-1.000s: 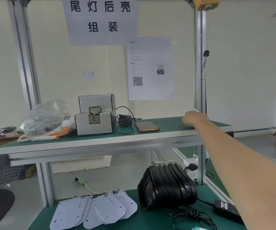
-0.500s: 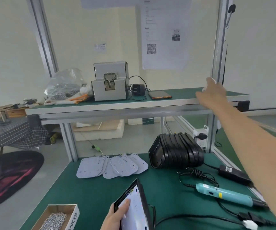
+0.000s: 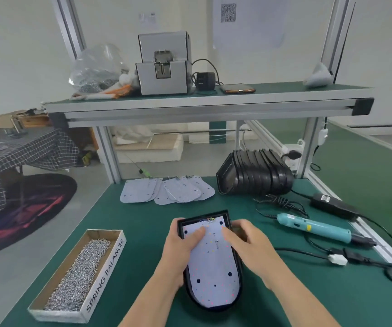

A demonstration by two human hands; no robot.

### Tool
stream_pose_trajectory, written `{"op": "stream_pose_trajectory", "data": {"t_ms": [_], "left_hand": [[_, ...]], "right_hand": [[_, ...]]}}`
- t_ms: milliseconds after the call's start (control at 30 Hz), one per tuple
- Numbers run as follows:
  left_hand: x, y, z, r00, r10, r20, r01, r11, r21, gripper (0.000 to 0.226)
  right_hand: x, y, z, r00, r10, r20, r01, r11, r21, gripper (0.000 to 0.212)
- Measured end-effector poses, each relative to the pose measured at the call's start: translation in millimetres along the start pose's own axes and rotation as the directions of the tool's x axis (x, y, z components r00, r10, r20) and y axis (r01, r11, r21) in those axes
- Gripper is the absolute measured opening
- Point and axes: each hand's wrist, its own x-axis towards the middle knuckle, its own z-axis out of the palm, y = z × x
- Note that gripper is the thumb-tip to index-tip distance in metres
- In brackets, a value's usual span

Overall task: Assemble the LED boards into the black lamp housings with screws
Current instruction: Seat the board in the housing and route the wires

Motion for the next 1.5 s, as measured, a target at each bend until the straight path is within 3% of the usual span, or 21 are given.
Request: {"op": "stream_pose_trajectory", "data": {"t_ms": [100, 267, 433, 600, 1100, 1333, 1500], "left_hand": [[3, 3, 7, 0.996, 0.091, -0.018, -0.088, 0.990, 0.109, 0.029], [3, 1, 14, 0.993, 0.111, -0.047, -0.103, 0.984, 0.149, 0.031], [4, -6, 9, 0.998, 0.061, -0.006, -0.060, 0.991, 0.124, 0.029], [0, -14, 8, 0.999, -0.014, 0.047, 0.015, 1.000, -0.021, 0.019], [-3, -15, 6, 0.995, -0.025, -0.093, 0.030, 0.998, 0.060, 0.017], [-6, -12, 8, 0.995, -0.016, -0.097, 0.024, 0.996, 0.082, 0.018], [-7, -18, 3, 0.997, -0.049, -0.064, 0.055, 0.994, 0.098, 0.021]], "right_hand": [[-3, 11, 8, 0.999, -0.016, -0.050, 0.017, 1.000, 0.002, 0.012], [-2, 23, 21, 0.990, -0.026, -0.141, 0.040, 0.994, 0.097, 0.015], [-1, 32, 28, 0.983, 0.010, -0.183, 0.032, 0.974, 0.225, 0.016], [2, 36, 30, 0.981, 0.079, -0.177, -0.007, 0.927, 0.376, 0.011], [7, 44, 35, 0.988, 0.090, -0.127, -0.049, 0.955, 0.293, 0.005], [8, 41, 33, 0.986, 0.130, -0.102, -0.092, 0.945, 0.314, 0.027], [10, 41, 35, 0.977, 0.177, -0.119, -0.138, 0.950, 0.279, 0.027]]}}
